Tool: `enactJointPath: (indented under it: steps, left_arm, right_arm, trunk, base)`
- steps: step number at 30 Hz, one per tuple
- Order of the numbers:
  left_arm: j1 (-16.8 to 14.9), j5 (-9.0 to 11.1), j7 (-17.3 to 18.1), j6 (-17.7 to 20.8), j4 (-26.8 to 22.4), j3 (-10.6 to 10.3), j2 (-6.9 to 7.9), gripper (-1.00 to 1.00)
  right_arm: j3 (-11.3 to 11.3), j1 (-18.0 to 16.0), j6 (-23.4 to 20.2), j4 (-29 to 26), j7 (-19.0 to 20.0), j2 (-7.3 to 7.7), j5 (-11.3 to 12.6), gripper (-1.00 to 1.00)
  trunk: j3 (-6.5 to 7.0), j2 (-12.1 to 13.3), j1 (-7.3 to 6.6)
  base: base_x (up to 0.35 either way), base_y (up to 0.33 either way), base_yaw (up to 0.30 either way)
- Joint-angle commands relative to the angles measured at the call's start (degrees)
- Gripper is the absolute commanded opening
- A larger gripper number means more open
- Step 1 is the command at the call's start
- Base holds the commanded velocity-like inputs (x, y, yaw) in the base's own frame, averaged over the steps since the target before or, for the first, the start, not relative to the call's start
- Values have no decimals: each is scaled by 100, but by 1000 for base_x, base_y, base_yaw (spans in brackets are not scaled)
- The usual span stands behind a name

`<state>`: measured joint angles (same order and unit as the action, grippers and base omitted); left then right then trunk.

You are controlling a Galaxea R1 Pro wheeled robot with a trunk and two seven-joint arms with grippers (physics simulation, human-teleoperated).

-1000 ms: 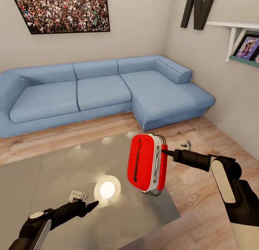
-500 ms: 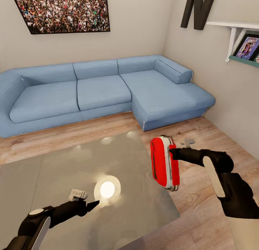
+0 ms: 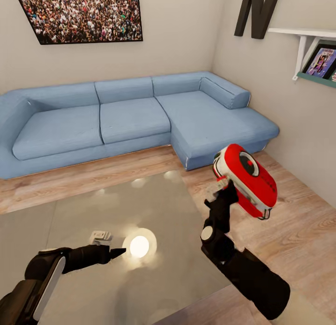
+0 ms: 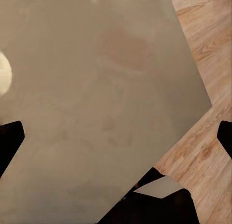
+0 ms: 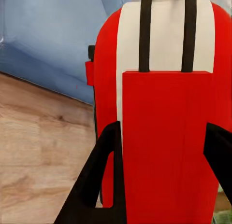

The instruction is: Turn on the radio receiver that's on the table in the living room.

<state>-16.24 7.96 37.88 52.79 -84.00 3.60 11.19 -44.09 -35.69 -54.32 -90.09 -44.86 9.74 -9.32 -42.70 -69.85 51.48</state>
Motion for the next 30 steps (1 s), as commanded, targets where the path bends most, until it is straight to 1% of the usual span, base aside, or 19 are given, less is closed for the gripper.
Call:
enactJointPath:
  steps: [1, 2, 4, 5, 6, 7, 8, 9, 10, 11, 14, 17, 18, 19, 22, 25, 26, 28, 30]
  left_arm:
    - [-16, 2, 12, 35, -74, 0, 70, 100]
    - [-27, 3, 37, 80, -134, 0, 107, 100]
    - [-95, 3, 153, 287, -231, 0, 146, 100]
    - [-129, 4, 195, 348, -244, 2, 151, 100]
    - [-198, 4, 275, 449, -263, 3, 159, 100]
    - [-291, 4, 378, 548, -282, 6, 165, 100]
    - [-408, 4, 475, 631, -291, 8, 167, 100]
    - [-425, 4, 491, 642, -292, 9, 167, 100]
    - [-433, 4, 499, 648, -292, 9, 167, 100]
    - [-435, 4, 501, 649, -294, 9, 168, 100]
    - [-440, 4, 508, 652, -299, 9, 166, 100]
    - [-462, 4, 509, 655, -301, 9, 164, 100]
    - [-496, 4, 510, 659, -301, 9, 164, 100]
    - [-524, 6, 513, 660, -301, 9, 162, 100]
    - [-610, 10, 517, 662, -302, 9, 147, 100]
    - [-682, 15, 521, 662, -302, 9, 129, 100]
    - [-765, 19, 522, 662, -302, 12, 97, 100]
    - [-837, 20, 524, 664, -302, 12, 65, 100]
    - [-869, 21, 526, 663, -302, 14, 46, 100]
  right_arm:
    - [-498, 1, 79, 18, -693, -4, 53, -100]
    - [-777, 1, 76, 37, -1085, -5, -4, -100]
    - [-1239, 1, 61, 89, -1623, -8, -122, -100]
    - [-1345, 1, 58, 115, -1713, -8, -168, -100]
    - [-1551, 1, 58, 198, -1852, -11, -280, -100]
    - [-1862, 1, 62, 418, -1988, -14, -498, -100]
    - [-2524, 1, 92, 1343, -2122, -84, -1059, -100]
    - [-2756, 1, 163, 1837, -2166, -179, -1233, -100]
    - [-2954, 3, 293, 2316, -2251, -295, -1325, -100]
    - [-3013, 2, 345, 2480, -2292, -338, -1339, -100]
    - [-3247, 7, 567, 3473, -2569, -659, -1366, -100]
    - [-3329, 9, 728, 4377, -2719, -1004, -1388, -100]
    - [-3344, 9, 837, 4690, -2777, -1152, -1393, -100]
    - [-3347, 10, 887, 4829, -2827, -1224, -1394, -100]
    - [-3359, 31, 948, 4998, -2984, -1315, -1395, -100]
    - [-3378, 75, 973, 5042, -3124, -1346, -1396, -100]
    - [-3467, 143, 985, 5060, -3212, -1362, -1397, -100]
    - [-3606, 203, 990, 5069, -3249, -1372, -1391, -100]
    - [-3683, 225, 992, 5074, -3262, -1375, -1381, -100]
  trunk:
    - [-1, 0, 0]
    - [-1, 0, 0]
    - [-1, 0, 0]
    - [-1, 0, 0]
    - [-1, 0, 0]
    - [-1, 0, 0]
    - [-1, 0, 0]
    - [-1, 0, 0]
    - [-1, 0, 0]
    - [-1, 0, 0]
    - [-1, 0, 0]
    - [-1, 0, 0]
    - [-1, 0, 0]
    - [-1, 0, 0]
    - [-1, 0, 0]
    - [-1, 0, 0]
    - [-1, 0, 0]
    - [-1, 0, 0]
    - [-1, 0, 0]
  base:
    - [0, 0, 0]
    - [0, 0, 0]
    - [0, 0, 0]
    - [0, 0, 0]
    - [0, 0, 0]
    - [0, 0, 0]
    - [0, 0, 0]
    - [0, 0, 0]
    - [0, 0, 0]
    - [0, 0, 0]
    - [0, 0, 0]
    - [0, 0, 0]
    - [0, 0, 0]
    - [0, 0, 0]
    - [0, 0, 0]
    - [0, 0, 0]
    - [0, 0, 0]
    - [0, 0, 0]
    - [0, 0, 0]
